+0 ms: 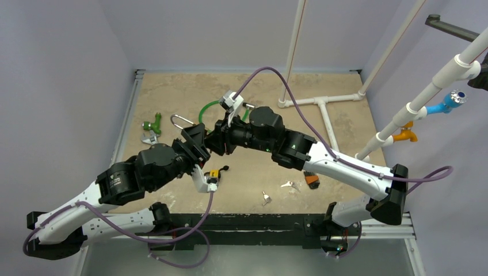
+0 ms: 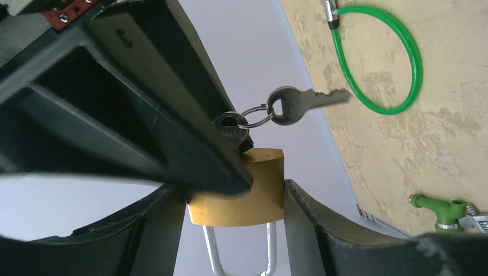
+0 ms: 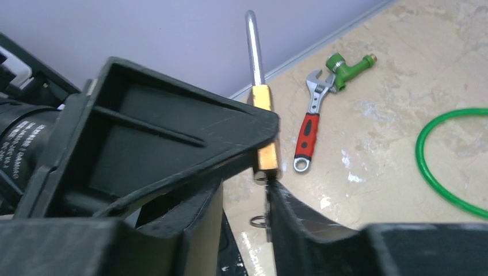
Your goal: Unlock with the key
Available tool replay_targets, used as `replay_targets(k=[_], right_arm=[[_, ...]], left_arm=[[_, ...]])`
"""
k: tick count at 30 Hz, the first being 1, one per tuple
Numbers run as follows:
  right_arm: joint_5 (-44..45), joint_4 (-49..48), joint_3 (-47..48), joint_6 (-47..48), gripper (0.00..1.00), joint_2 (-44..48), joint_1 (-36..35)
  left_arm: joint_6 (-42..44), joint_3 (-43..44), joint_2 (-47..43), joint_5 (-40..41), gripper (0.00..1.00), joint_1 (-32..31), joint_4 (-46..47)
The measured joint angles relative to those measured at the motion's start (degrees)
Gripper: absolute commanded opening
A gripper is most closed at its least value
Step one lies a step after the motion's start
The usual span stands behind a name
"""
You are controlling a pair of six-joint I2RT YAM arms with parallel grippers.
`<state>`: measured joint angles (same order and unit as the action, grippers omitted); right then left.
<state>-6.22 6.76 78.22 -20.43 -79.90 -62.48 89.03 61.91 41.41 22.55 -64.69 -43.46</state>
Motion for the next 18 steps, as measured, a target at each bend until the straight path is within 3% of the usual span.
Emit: replay_targets(k=[3,13,18], right_arm=[[0.35,-0.96,-0.46,-0.15,0.46,0.59,-0.74],[1.14,-2.14,-1.42,-0.13,0.43,3.15,-1.03],[2.27,-2.12,-1.20,0.02,0.49,2.99,-1.36]], left_arm=[[-0.55,0.00,-0.04,0.02,0.00,-0.04,0.39],[-1.03,0.00,-1.38,-1.55,0.00,-0.72,3.32],[-1.03,0.00,-1.55,-1.60,0.00,-0.72,3.37]])
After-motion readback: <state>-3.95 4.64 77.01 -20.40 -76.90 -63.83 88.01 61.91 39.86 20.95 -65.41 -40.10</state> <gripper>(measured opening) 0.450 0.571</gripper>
